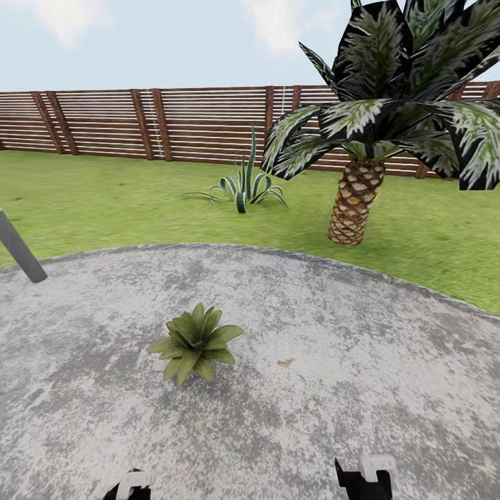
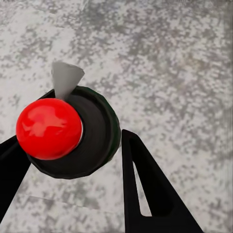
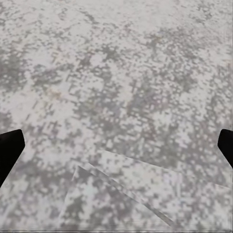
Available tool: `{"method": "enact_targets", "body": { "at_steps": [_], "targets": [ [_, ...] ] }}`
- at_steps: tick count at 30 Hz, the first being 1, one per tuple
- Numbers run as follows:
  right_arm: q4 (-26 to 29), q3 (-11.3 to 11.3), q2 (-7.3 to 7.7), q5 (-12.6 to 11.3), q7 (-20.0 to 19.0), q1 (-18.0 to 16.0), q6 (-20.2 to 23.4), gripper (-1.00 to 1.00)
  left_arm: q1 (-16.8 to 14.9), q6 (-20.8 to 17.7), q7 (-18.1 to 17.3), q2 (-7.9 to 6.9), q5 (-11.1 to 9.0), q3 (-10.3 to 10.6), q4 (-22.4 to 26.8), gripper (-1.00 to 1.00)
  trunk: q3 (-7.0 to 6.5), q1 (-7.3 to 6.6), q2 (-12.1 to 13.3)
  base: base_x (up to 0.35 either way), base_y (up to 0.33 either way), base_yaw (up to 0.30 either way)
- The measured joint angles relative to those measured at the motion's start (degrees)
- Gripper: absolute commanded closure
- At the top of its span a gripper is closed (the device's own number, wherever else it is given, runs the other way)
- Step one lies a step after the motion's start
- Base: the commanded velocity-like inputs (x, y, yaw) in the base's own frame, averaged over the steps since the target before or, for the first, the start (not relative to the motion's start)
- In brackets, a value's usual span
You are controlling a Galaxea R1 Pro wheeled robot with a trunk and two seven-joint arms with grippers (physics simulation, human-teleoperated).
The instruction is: Pick up the pesticide atomizer in the garden and spray insectifuge to fully cover both potted plants in the garden.
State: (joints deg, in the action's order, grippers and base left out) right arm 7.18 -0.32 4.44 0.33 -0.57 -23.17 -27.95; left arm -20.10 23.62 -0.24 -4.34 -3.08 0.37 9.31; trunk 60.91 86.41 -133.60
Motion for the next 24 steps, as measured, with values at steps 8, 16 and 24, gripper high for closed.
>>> {"method": "enact_targets", "body": {
  "at_steps": [8,16,24],
  "targets": [
    [-2.46,-0.01,0.1,-0.01,-0.07,0.0,-0.09,-1.0,0.0,0.11,-0.04,-0.14,0.09,0.19,0.29,1.0,0.0,0.0,0.0,0.0,0.0,0.0],
    [-1.99,-0.64,-0.3,0.44,-0.12,-0.03,-0.04,-1.0,-0.5,0.1,-2.72,-2.6,4.46,1.94,0.55,1.0,0.0,0.0,0.0,0.0,0.0,0.0],
    [14.89,-11.54,-0.58,21.67,-12.31,-2.68,1.6,-1.0,-4.99,-1.24,-33.19,-8.33,21.74,3.04,3.14,1.0,-0.01,0.0,0.0,0.0,0.0,0.0]
  ]
}}
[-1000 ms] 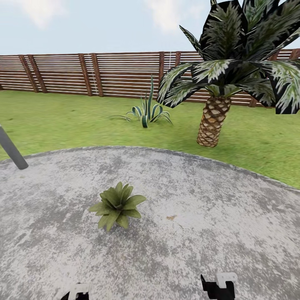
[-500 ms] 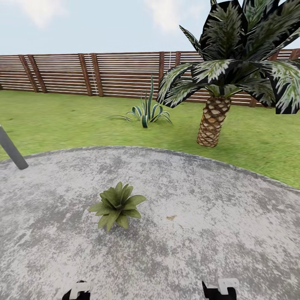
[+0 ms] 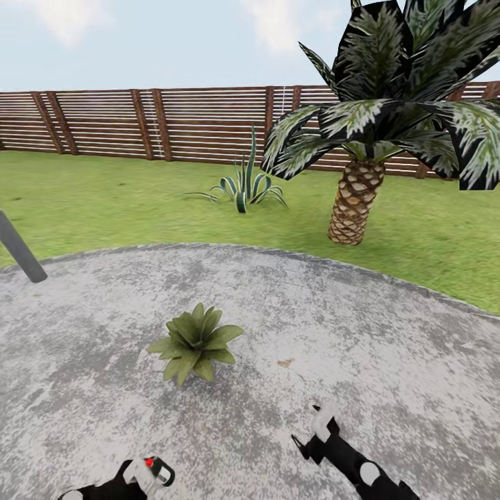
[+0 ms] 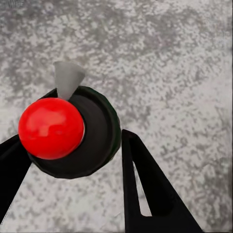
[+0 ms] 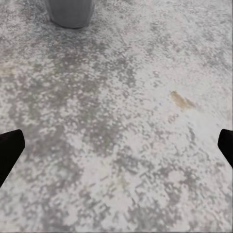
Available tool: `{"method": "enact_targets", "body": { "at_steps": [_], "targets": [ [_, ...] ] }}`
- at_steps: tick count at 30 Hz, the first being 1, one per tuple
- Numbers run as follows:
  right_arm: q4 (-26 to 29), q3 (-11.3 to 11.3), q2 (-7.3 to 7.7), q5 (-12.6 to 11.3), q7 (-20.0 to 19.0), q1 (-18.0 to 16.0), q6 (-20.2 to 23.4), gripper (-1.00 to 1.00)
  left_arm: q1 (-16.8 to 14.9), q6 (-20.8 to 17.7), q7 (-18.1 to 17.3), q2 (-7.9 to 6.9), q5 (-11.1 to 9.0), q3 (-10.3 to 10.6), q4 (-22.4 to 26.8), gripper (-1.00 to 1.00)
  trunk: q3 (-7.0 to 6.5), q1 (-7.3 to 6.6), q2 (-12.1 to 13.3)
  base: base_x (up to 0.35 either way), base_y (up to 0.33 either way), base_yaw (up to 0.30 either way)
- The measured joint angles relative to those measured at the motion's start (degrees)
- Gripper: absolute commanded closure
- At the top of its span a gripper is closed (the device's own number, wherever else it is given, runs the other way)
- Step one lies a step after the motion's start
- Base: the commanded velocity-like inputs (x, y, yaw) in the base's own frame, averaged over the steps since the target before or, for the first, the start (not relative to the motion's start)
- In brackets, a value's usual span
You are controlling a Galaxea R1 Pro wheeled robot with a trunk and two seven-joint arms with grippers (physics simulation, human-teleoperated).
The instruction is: Pick up the pesticide atomizer in the garden and spray insectifuge to fully cover both potted plants in the garden.
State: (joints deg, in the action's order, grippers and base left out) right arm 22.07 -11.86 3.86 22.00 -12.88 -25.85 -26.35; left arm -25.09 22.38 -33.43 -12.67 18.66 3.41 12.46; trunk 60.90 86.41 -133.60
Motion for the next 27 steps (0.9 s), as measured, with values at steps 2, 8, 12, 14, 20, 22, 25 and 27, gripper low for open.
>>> {"method": "enact_targets", "body": {
  "at_steps": [2,8,12,14,20,22,25,27],
  "targets": [
    [0.76,-0.09,-0.17,0.8,-5.52,-2.02,1.87,-1.0,-1.28,-0.05,-3.48,-0.28,2.29,0.01,0.05,1.0,0.0,0.0,0.0,0.0,0.0,0.0],
    [1.34,-0.48,-4.8,2.6,-11.56,-6.06,4.35,-1.0,-5.58,-1.92,-10.42,-0.35,8.58,-0.06,0.07,1.0,0.0,0.0,0.0,0.0,0.0,0.0],
    [1.37,-0.53,-7.5,6.99,-16.0,-7.98,4.79,-1.0,-7.24,-6.63,-12.38,-0.22,10.77,0.05,0.31,1.0,0.0,0.0,0.0,0.0,0.0,0.0],
    [1.37,-0.53,-8.38,9.54,-18.89,-8.5,4.91,-1.0,-7.58,-7.96,-14.15,0.02,11.95,0.03,0.97,1.0,0.01,0.0,0.0,0.0,0.0,0.0],
    [1.56,-0.45,-9.0,12.17,-21.53,-8.9,4.97,-1.0,-7.83,-9.49,-18.44,0.97,14.07,-0.04,4.73,1.0,0.01,0.0,0.0,0.0,0.0,0.0],
    [1.61,-0.47,-9.02,12.29,-21.65,-8.91,4.92,-1.0,-7.84,-9.65,-18.85,1.33,14.48,-0.01,5.33,1.0,0.01,0.0,0.0,0.0,0.0,0.0],
    [1.6,-0.54,-9.08,12.31,-21.77,-8.92,4.9,-1.0,-7.85,-10.77,-19.11,2.1,15.66,0.07,5.7,1.0,0.01,0.0,0.0,0.0,0.0,0.0],
    [1.61,-0.59,-9.38,12.31,-22.92,-8.93,4.9,-1.0,-7.85,-12.33,-19.24,2.69,17.53,0.12,5.8,1.0,0.01,0.0,0.0,0.0,0.0,0.0]
  ]
}}
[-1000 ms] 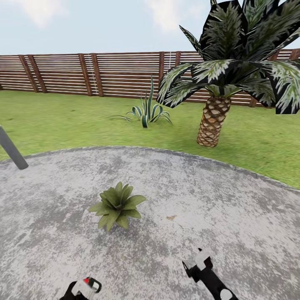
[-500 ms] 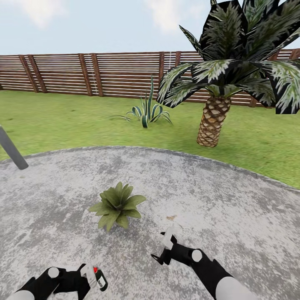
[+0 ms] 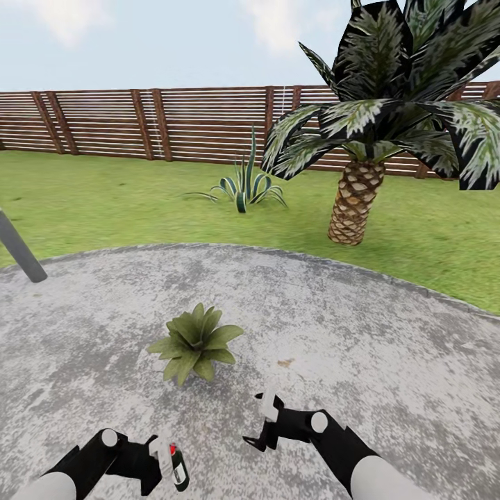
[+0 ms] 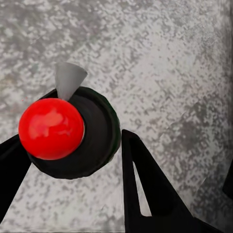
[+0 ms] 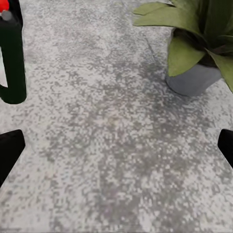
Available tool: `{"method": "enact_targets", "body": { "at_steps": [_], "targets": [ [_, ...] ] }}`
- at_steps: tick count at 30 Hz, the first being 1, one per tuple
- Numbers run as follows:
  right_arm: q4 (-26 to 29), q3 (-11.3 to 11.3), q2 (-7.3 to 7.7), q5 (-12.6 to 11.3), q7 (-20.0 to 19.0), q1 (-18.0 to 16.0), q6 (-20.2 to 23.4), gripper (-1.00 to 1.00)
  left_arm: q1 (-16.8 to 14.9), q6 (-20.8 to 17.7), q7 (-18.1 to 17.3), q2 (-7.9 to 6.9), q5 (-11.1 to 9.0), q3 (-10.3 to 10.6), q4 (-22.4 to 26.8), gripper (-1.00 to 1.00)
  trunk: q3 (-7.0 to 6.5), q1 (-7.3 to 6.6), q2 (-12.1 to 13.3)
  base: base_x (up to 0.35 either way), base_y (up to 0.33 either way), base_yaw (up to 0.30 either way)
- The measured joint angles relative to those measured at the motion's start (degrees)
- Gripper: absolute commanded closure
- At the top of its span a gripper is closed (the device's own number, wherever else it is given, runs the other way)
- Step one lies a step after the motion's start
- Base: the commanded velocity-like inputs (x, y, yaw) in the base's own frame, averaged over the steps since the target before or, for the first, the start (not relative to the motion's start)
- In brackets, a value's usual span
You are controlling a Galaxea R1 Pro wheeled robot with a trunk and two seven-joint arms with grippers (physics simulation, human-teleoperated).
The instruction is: Pick up the pesticide atomizer in the garden and spray insectifuge to fully cover both potted plants in the garden.
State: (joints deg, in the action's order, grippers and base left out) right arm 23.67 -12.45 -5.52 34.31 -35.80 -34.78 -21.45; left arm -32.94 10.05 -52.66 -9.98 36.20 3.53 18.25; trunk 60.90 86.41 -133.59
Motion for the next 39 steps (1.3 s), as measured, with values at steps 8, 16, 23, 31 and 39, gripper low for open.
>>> {"method": "enact_targets", "body": {
  "at_steps": [8,16,23,31,39],
  "targets": [
    [0.02,0.0,-0.64,0.09,-5.26,-0.01,-0.05,1.0,0.0,-0.8,-0.04,1.89,4.46,-0.06,0.05,1.0,0.0,0.0,0.0,0.0,0.0,0.0],
    [-0.08,-0.06,-1.75,0.12,-6.03,-0.01,0.01,1.0,0.0,-0.81,-0.03,4.7,6.95,0.02,0.04,1.0,0.0,0.0,0.0,0.0,0.0,0.0],
    [-0.14,-0.08,-2.98,0.21,-7.74,-0.01,0.02,1.0,-0.19,-1.04,0.11,6.76,11.19,-0.1,0.31,1.0,0.0,0.0,0.0,0.0,0.0,0.0],
    [-0.17,-0.08,-3.36,0.22,-8.03,-0.01,0.02,1.0,-1.16,-1.21,0.36,7.75,11.17,-0.19,1.24,1.0,0.0,0.0,0.0,0.0,0.0,0.0],
    [-0.21,-0.09,-4.07,0.22,-8.09,-0.01,0.02,1.0,-1.56,-1.23,0.65,8.4,11.14,-0.19,1.32,1.0,0.0,0.0,0.0,0.0,0.0,0.0]
  ]
}}
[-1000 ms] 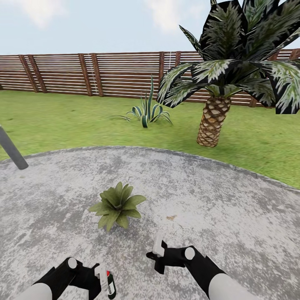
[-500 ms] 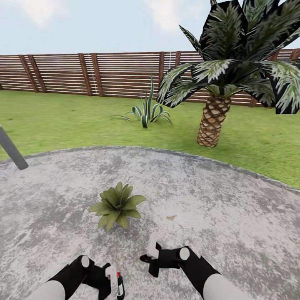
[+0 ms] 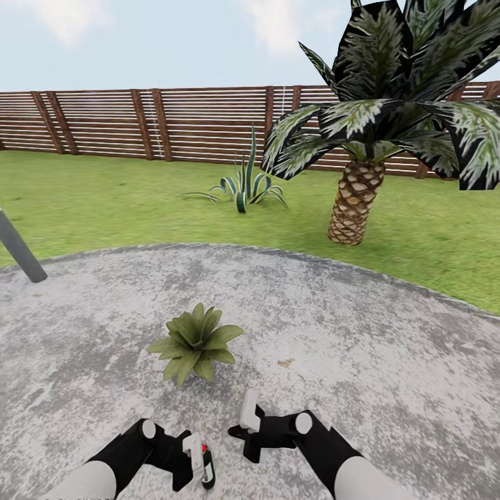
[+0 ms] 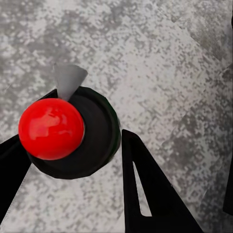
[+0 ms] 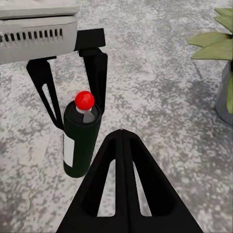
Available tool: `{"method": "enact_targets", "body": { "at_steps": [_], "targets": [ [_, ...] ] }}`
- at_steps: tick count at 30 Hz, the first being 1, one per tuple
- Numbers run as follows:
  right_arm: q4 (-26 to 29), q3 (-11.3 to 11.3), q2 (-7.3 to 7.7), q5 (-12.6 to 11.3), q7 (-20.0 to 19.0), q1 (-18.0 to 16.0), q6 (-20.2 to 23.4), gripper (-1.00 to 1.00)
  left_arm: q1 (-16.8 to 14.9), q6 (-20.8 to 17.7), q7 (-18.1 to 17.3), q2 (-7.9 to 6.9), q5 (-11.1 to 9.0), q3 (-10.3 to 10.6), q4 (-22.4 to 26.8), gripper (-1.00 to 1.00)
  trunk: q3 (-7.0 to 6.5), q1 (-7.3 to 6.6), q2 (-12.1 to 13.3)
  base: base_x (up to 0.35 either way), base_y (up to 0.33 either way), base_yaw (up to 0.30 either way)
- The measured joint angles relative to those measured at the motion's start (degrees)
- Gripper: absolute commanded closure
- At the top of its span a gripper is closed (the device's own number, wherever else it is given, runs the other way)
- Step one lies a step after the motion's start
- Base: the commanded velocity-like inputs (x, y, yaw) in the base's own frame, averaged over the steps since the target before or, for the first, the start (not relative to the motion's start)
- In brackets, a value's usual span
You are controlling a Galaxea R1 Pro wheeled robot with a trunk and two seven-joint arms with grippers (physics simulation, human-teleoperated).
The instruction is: Pick up the pesticide atomizer in the garden and spray insectifuge to fully cover both potted plants in the garden.
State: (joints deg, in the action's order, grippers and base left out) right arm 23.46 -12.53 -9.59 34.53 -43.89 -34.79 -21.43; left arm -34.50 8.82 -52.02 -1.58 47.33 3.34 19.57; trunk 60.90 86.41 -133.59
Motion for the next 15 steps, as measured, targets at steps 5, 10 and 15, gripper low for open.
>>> {"method": "enact_targets", "body": {
  "at_steps": [5,10,15],
  "targets": [
    [-0.05,-0.03,-0.33,0.0,0.0,0.0,0.0,1.0,-0.23,0.3,0.39,0.0,-0.3,0.0,0.02,1.0,0.0,0.0,0.0,0.0,0.0,0.0],
    [-0.07,-0.07,-0.4,0.05,0.0,0.0,-0.06,1.0,-0.5,0.74,0.15,0.03,-0.46,-0.07,-0.04,1.0,0.0,0.0,0.0,0.0,0.0,0.0],
    [-0.13,-0.08,-0.4,0.09,0.0,0.0,-0.09,1.0,-0.76,1.09,-0.17,0.03,-0.58,-0.18,-0.05,1.0,0.0,0.0,0.0,0.0,0.0,0.0]
  ]
}}
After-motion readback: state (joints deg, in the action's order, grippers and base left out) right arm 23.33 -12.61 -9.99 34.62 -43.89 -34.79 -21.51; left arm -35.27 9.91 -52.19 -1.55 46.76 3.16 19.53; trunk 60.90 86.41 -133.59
